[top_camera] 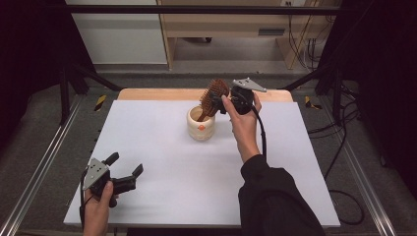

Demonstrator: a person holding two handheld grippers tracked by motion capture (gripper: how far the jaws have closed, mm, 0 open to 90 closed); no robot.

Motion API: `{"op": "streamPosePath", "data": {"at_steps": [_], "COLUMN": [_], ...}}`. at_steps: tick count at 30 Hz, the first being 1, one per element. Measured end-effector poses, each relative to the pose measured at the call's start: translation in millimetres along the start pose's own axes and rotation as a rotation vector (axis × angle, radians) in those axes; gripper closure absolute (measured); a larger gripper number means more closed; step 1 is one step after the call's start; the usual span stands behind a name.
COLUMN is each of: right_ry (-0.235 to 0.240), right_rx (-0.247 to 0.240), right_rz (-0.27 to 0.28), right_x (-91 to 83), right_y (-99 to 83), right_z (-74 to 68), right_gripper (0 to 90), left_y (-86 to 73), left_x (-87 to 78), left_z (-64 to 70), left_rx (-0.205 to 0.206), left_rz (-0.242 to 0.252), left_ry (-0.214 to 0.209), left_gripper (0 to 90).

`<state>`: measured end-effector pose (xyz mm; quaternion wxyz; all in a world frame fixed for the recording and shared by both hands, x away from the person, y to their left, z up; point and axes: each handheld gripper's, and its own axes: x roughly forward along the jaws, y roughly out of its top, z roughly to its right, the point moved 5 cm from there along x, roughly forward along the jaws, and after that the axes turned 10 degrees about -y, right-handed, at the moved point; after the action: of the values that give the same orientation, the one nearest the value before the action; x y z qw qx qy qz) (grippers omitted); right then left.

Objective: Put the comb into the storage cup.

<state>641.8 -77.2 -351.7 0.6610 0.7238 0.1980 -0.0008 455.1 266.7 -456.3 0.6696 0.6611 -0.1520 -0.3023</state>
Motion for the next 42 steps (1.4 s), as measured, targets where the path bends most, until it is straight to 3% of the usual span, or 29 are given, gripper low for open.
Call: {"op": "streamPosePath", "data": {"at_steps": [15,21,32,42], "right_ry": [0.015,0.022,0.054,0.042], "right_rx": [-0.015,-0.042,-0.04,-0.057], "right_rz": [0.019,0.023,0.085,0.112], "right_x": [-13.3,-20.7,-33.0,-48.0], "right_y": [8.3,10.6,18.7,24.6], "right_z": [4.2,5.7,8.3,18.5], "right_gripper": [5.3,7.0,4.2,3.5], "left_y": [-0.2,-0.7,-1.6,-1.4], "left_x": [0.3,0.5,1.0,-0.2], "left_z": [-0.4,-1.0,-3.1,-3.4], "left_rx": [0.0,-0.012,-0.012,-0.01], "left_rz": [0.001,0.005,0.0,0.002], "left_ry": [-0.003,-0.005,0.009,0.014], "left_gripper": [1.7,1.7,1.7,1.7]}}
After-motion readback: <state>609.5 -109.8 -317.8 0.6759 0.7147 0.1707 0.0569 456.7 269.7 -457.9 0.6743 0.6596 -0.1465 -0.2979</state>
